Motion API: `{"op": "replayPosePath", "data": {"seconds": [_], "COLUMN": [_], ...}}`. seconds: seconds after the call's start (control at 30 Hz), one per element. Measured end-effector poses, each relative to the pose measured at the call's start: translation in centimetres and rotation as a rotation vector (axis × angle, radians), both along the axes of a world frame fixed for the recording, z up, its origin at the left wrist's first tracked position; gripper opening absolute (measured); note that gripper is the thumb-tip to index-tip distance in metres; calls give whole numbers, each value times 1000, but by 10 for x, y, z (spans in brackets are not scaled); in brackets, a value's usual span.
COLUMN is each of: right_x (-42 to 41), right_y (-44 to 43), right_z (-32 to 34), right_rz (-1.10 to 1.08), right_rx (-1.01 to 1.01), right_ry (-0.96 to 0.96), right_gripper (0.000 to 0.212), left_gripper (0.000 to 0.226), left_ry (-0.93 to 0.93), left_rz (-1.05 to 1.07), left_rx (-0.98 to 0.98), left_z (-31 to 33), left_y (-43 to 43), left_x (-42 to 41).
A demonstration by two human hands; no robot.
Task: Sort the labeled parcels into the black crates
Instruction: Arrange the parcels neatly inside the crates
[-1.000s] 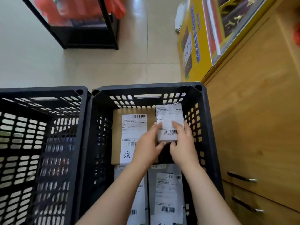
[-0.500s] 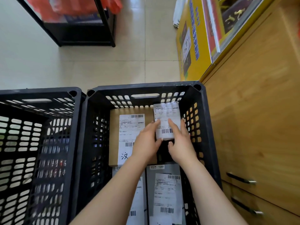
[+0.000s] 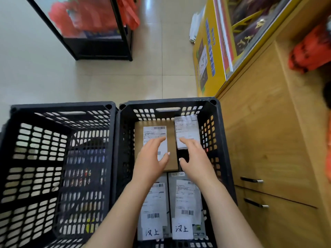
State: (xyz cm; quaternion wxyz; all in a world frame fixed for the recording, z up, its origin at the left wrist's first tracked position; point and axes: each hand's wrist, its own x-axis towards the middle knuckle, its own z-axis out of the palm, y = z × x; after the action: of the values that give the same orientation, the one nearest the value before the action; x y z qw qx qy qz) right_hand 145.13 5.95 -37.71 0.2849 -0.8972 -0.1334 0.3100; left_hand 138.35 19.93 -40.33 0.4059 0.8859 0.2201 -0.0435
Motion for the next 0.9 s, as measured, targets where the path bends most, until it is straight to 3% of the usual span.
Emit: {"op": "replayPosePath", "data": {"seconds": [0.23, 0.43, 0.7, 0.9], "right_x": [-45, -81, -135, -199], "right_y": [31, 53, 85, 104], "right_z": [110, 202, 280, 316], "right_rz": [80, 193, 479, 712], "right_rx": [82, 214, 372, 476], "right_ry": [-131, -268, -320, -339], "right_gripper": [58, 53, 48, 46], "left_gripper": [48, 44, 39, 42], "left_ry": [-120, -236, -349, -333], "left_rz": [-10, 106, 395, 566], "left_rx": [107, 143, 277, 402], "left_z": [111, 198, 286, 332], "left_y": [29, 48, 50, 40], "left_x": [-56, -115, -198, -280]}}
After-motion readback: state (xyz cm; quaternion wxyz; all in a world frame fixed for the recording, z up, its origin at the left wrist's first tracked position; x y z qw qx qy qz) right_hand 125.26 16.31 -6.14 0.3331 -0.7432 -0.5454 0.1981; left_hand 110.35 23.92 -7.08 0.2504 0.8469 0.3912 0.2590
